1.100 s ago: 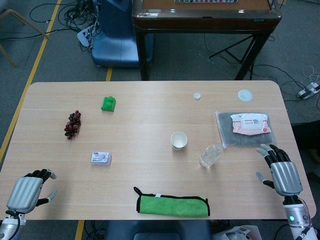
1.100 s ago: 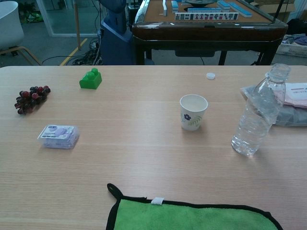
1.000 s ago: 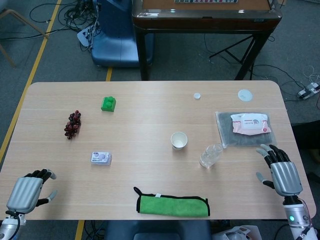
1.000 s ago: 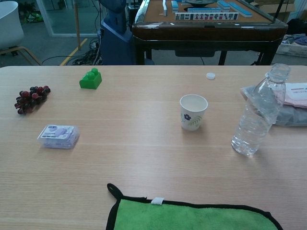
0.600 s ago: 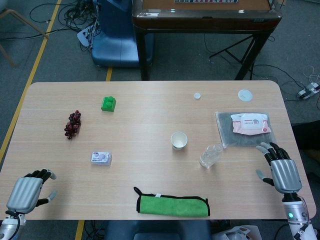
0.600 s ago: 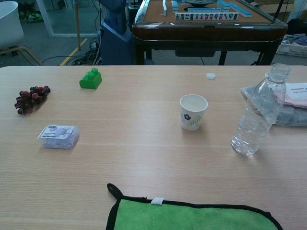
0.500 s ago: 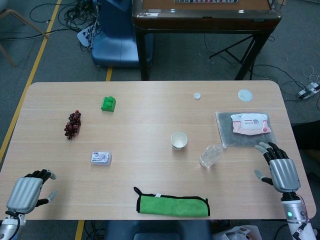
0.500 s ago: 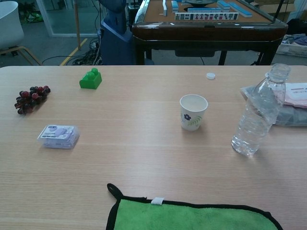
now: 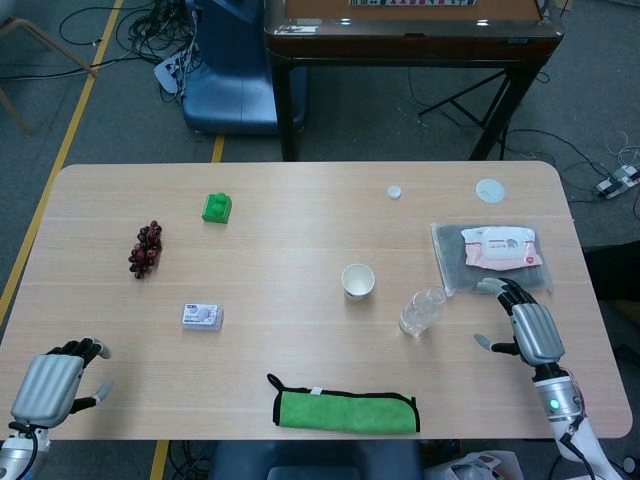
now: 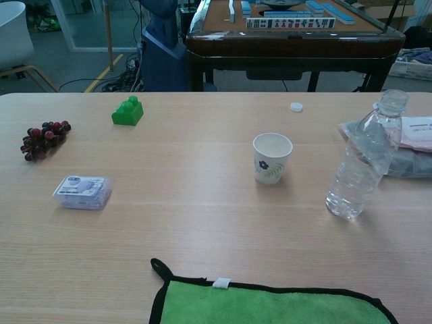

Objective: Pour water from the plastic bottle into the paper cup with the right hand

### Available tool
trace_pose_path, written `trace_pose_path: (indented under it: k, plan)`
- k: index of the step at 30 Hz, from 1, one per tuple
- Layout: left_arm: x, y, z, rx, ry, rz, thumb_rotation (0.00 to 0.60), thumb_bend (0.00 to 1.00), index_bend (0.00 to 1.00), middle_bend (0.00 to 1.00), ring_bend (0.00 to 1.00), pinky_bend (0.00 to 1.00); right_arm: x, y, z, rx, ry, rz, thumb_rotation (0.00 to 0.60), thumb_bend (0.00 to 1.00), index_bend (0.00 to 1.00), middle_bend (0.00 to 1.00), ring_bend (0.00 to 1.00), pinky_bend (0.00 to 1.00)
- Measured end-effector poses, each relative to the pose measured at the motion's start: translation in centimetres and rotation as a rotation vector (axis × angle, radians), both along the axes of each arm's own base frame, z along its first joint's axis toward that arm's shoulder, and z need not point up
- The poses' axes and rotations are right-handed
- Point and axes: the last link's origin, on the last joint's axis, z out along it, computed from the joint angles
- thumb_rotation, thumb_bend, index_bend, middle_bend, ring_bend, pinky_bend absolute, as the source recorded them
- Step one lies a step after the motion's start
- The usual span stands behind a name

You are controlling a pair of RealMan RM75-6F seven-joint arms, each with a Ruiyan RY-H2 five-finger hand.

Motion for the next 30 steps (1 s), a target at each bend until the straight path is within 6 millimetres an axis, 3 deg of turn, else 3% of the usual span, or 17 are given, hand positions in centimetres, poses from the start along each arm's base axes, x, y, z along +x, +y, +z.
trace_pose_path:
  k: [8, 16, 30]
  plan:
    - [0.0, 0.0, 0.1, 0.002, -0.003, 0.002, 0.6, 0.21, 0.43, 0.37, 0.38, 0.52, 1.1, -1.9, -3.0, 0.06, -0.067, 0.047, 0.6, 0.1, 0.25, 0.21, 0.13, 0.28]
    - [0.0, -0.1, 0.1, 0.0, -0.001, 0.003, 0.6, 0.21, 0.43, 0.37, 0.38, 0.52, 2.1, -2.5, -4.5, 0.121, -0.163, 0.095, 0.6, 0.09, 0.25, 0.2, 0.13, 0.28]
    - [-0.1, -0.2, 0.1, 0.0, -0.003, 0.007, 0.6, 0.21, 0.43, 0.37, 0.38, 0.52, 1.9, -4.0, -6.9, 0.172, -0.222, 0.123, 0.6, 0.09, 0.25, 0.2, 0.13, 0.28]
